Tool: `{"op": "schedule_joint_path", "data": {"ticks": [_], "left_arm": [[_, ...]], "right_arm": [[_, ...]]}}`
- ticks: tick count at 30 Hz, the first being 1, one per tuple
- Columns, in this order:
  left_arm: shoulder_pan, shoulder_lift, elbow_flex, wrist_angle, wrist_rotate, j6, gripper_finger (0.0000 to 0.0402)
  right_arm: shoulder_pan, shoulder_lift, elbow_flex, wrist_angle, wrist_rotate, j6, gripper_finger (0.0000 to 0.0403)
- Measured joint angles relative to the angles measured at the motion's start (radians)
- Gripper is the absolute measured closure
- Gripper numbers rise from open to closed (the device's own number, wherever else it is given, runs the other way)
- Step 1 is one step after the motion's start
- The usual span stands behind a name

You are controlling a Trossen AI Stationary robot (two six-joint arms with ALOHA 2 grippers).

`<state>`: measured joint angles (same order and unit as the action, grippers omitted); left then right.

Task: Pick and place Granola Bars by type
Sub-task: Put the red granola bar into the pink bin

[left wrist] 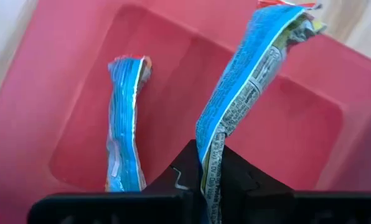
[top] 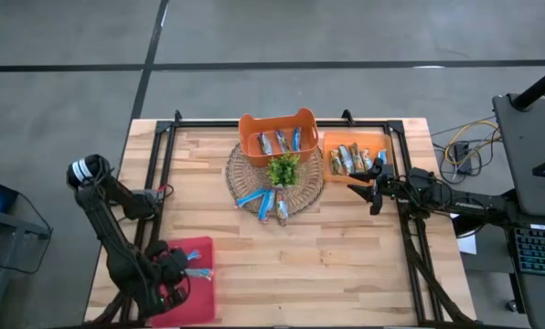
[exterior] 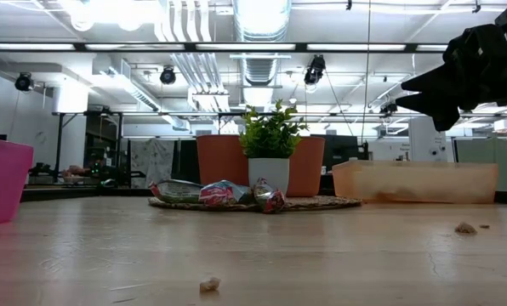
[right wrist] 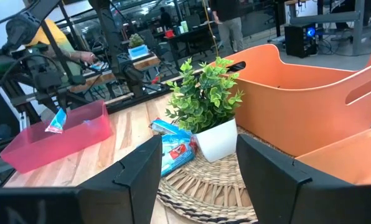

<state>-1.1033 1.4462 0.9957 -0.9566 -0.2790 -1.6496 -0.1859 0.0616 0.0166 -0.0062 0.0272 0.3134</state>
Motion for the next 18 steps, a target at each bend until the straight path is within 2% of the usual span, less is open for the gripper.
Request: {"op": "schedule_joint_path", "data": {"ticks": [8,13,18], "left_arm": [[-0.057,0.025,-0.082,0.047,0.027,-0.158,0.0392],[-0.06,0.036,-0.147,0.093,0.038,-0.159,0.0392],[-0.05,0.036,-0.241,0.197,0.109,-0.159,0.0392]], "right_arm": [[0.0,0.0,0.0,0.0,0.0,0.0,0.0207],[0.0,0.0,0.0,0.0,0.0,0.0,0.0207],[0.0,0.0,0.0,0.0,0.0,0.0,0.0207]]}}
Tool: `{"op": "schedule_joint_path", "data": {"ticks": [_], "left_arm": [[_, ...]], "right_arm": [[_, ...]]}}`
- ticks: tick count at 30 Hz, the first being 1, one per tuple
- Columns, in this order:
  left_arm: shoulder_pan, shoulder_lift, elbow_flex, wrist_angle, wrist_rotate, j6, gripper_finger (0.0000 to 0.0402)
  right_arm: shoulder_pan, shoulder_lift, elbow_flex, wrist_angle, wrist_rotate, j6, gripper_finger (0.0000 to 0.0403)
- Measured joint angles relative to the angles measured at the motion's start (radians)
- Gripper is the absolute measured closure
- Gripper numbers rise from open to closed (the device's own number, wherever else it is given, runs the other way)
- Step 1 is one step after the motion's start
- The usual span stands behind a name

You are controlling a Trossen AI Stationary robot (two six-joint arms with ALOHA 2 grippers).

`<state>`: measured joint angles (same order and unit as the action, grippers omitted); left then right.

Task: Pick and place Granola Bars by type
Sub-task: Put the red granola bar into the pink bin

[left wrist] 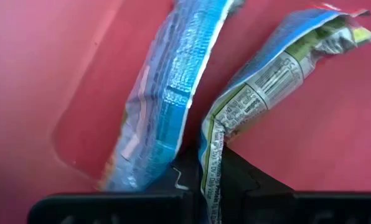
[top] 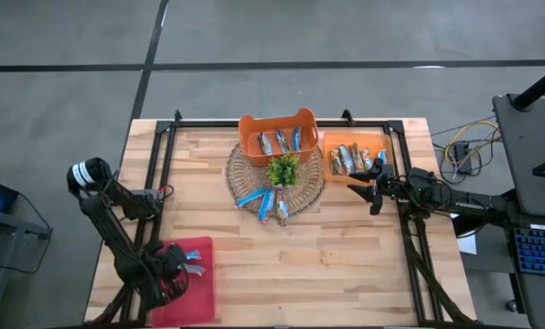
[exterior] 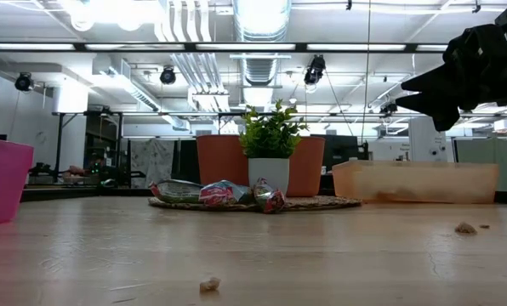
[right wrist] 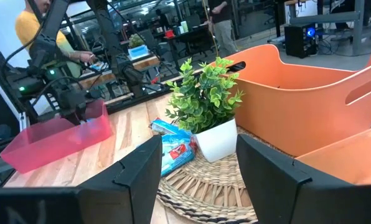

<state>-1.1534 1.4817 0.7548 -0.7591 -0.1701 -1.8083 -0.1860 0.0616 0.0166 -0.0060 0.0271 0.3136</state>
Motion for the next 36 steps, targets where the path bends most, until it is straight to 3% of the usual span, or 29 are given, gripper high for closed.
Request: {"op": "schedule_joint_path", "data": {"ticks": [7,18,27,31,36], "left_arm": [[0.017,-0.011,-0.017,-0.048,-0.002,-0.002,0.0388],[0.02,-0.013,0.013,-0.044,-0.001,0.028,0.031],[0.044,-0.015,0.032,-0.054,-0.017,0.057,0.0183],[0.062,-0.016,0.049,-0.085,0.042,0.089,0.0113],[0.067,-0.032,0.128,-0.174,0.058,0.134,0.0074]], "right_arm": [[0.0,0.0,0.0,0.0,0.0,0.0,0.0207],[0.0,0.0,0.0,0.0,0.0,0.0,0.0207],[0.0,0.0,0.0,0.0,0.0,0.0,0.0207],[0.0,0.0,0.0,0.0,0.0,0.0,0.0207],[0.0,0.0,0.0,0.0,0.0,0.0,0.0207]]}}
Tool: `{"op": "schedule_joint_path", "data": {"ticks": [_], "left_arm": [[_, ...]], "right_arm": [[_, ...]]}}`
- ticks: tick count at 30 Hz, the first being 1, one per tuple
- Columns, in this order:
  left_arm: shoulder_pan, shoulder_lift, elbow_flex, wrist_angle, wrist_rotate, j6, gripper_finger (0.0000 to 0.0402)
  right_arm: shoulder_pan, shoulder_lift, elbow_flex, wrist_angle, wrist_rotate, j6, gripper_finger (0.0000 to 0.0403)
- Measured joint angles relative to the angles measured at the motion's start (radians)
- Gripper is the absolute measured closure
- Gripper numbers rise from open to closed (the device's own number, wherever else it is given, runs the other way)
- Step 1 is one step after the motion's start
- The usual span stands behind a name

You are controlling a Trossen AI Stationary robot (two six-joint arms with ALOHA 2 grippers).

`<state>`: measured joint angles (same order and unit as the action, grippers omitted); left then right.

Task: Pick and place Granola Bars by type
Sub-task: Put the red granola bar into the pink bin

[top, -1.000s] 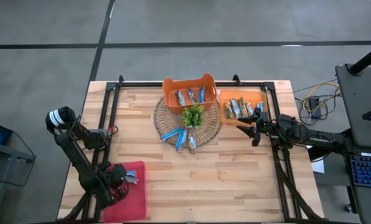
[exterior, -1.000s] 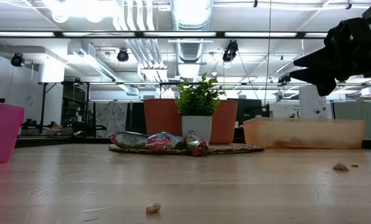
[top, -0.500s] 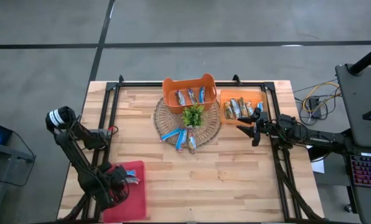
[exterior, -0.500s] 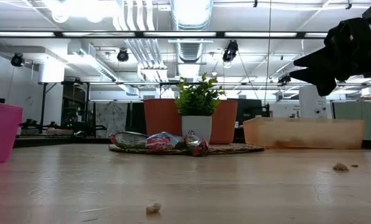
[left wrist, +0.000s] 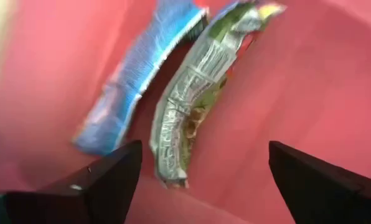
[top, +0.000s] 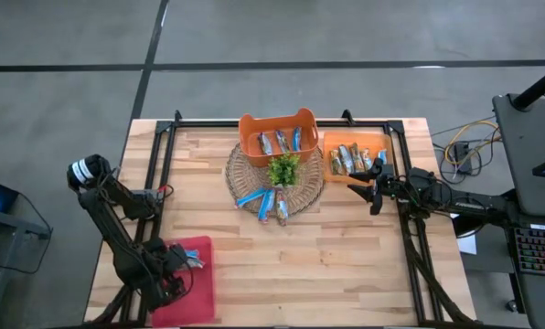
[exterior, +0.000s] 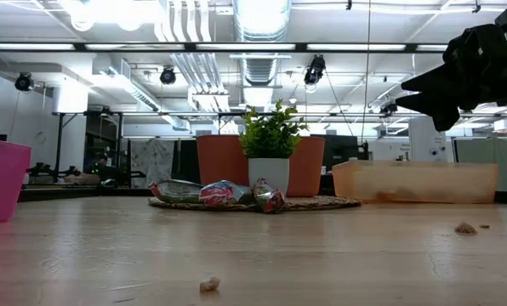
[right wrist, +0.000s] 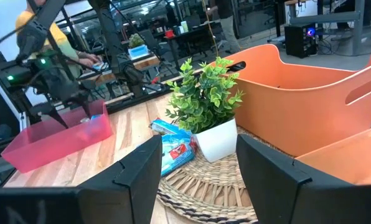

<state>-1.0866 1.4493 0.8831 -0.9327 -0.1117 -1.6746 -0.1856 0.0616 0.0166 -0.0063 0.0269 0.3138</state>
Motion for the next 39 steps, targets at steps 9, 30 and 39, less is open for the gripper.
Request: {"op": "schedule_joint_path", "data": {"ticks": [9,30,39], "left_arm": [[0.027,-0.003,0.233,-0.326,-0.126,0.1,0.0074],[0.744,0.131,0.632,-0.467,-0.282,0.853,0.0074],[0.921,0.273,0.719,-0.337,-0.209,1.084,0.0074]], "right_arm": [[0.0,0.0,0.0,0.0,0.0,0.0,0.0207],[0.0,0.0,0.0,0.0,0.0,0.0,0.0207],[0.0,0.0,0.0,0.0,0.0,0.0,0.0207]]}}
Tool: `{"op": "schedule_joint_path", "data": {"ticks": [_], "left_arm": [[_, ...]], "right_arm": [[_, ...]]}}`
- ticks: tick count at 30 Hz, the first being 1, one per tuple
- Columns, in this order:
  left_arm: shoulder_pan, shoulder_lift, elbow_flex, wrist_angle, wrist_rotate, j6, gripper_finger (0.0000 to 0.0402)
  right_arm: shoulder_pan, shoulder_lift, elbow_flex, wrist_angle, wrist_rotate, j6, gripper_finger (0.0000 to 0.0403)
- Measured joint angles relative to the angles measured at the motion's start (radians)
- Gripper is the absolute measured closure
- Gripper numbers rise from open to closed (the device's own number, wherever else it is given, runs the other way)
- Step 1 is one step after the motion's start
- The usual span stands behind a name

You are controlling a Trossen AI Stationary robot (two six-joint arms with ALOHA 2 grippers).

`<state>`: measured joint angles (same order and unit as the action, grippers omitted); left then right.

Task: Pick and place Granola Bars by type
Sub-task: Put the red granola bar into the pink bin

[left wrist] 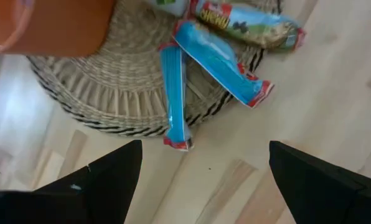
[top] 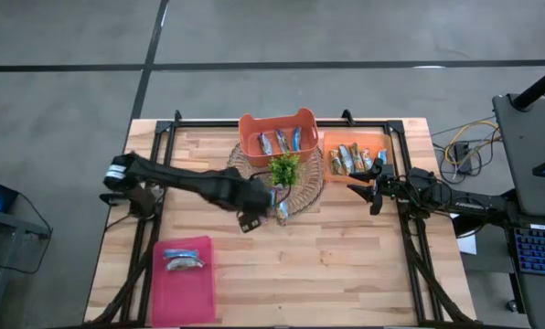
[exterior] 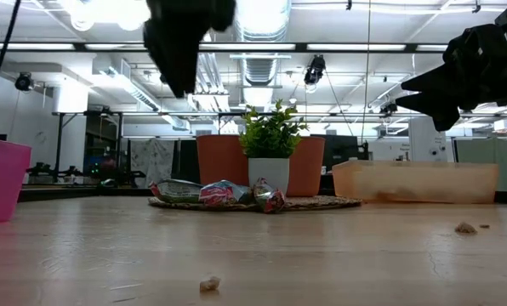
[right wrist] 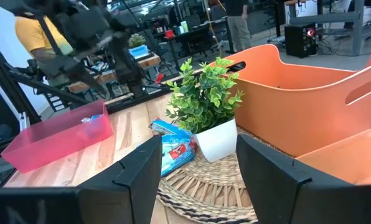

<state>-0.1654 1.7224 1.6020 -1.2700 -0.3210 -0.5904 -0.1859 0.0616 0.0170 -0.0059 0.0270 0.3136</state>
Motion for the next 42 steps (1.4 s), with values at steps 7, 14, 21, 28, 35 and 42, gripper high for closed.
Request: {"op": "schedule_joint_path", "data": {"ticks": [7,14,21,28,35,42], "left_arm": [[0.105,0.082,-0.003,0.026,0.009,0.051,0.0074],[0.153,0.094,-0.121,0.155,0.015,0.075,0.0074],[0.157,0.081,-0.243,0.257,0.029,0.075,0.0074],[0.159,0.081,-0.328,0.365,0.071,0.088,0.0074],[0.173,0.081,-0.413,0.471,0.105,0.089,0.0074],[0.184,0.082,-0.447,0.513,0.126,0.103,0.0076]], "right_arm": [[0.0,0.0,0.0,0.0,0.0,0.0,0.0207],[0.0,0.0,0.0,0.0,0.0,0.0,0.0207],[0.0,0.0,0.0,0.0,0.0,0.0,0.0207],[0.0,0.0,0.0,0.0,0.0,0.0,0.0207],[0.0,0.0,0.0,0.0,0.0,0.0,0.0207],[0.0,0.0,0.0,0.0,0.0,0.0,0.0207]]}}
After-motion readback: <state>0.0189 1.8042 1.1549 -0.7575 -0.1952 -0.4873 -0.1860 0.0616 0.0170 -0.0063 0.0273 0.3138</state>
